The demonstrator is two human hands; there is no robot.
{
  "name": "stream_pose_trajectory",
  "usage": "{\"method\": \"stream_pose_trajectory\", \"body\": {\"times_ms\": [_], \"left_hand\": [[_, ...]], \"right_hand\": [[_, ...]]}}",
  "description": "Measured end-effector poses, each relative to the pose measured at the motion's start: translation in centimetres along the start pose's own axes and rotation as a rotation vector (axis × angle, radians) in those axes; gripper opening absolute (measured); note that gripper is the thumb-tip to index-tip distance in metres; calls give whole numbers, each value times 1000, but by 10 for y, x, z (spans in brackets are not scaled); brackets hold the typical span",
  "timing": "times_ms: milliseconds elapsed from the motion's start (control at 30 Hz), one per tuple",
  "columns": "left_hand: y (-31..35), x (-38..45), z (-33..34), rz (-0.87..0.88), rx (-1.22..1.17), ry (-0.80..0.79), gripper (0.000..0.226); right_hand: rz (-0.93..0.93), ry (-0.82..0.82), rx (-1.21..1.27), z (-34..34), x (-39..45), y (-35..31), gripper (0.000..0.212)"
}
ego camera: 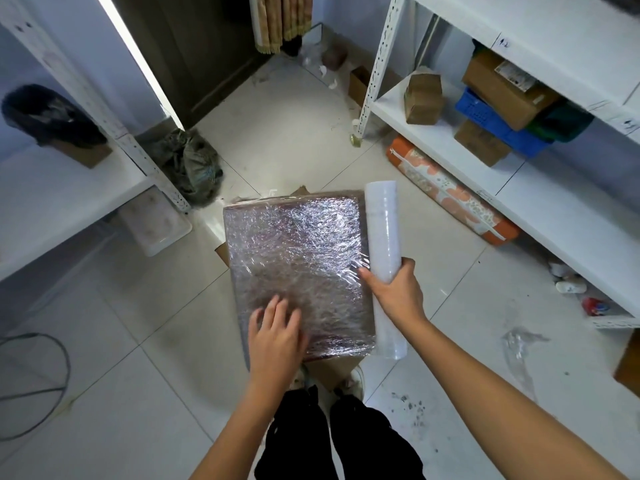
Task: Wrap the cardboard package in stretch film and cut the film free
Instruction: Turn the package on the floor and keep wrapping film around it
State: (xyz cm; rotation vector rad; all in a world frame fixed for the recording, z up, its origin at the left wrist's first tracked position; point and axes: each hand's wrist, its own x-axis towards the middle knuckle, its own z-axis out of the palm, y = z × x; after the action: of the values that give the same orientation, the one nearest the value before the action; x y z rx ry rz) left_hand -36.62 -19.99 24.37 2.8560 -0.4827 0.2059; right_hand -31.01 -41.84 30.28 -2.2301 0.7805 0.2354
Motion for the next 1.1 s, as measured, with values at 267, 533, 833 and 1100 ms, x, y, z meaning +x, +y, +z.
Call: {"method": "stream_pose_trajectory", "body": {"times_ms": [267,533,833,1100], "left_hand": [[-22,61,41,69,100,-13,68],[-31,57,51,119,113,143,67],[-13,58,37,58,148,89,65],[31,95,38,-95,69,-29,71]], "right_hand": [[-60,32,-36,-10,6,14,56],[-39,103,-67,-17,25,21,75],[-43,-32,155,-22,32,22,78],[-42,-181,240,-23,38,36,43]]}}
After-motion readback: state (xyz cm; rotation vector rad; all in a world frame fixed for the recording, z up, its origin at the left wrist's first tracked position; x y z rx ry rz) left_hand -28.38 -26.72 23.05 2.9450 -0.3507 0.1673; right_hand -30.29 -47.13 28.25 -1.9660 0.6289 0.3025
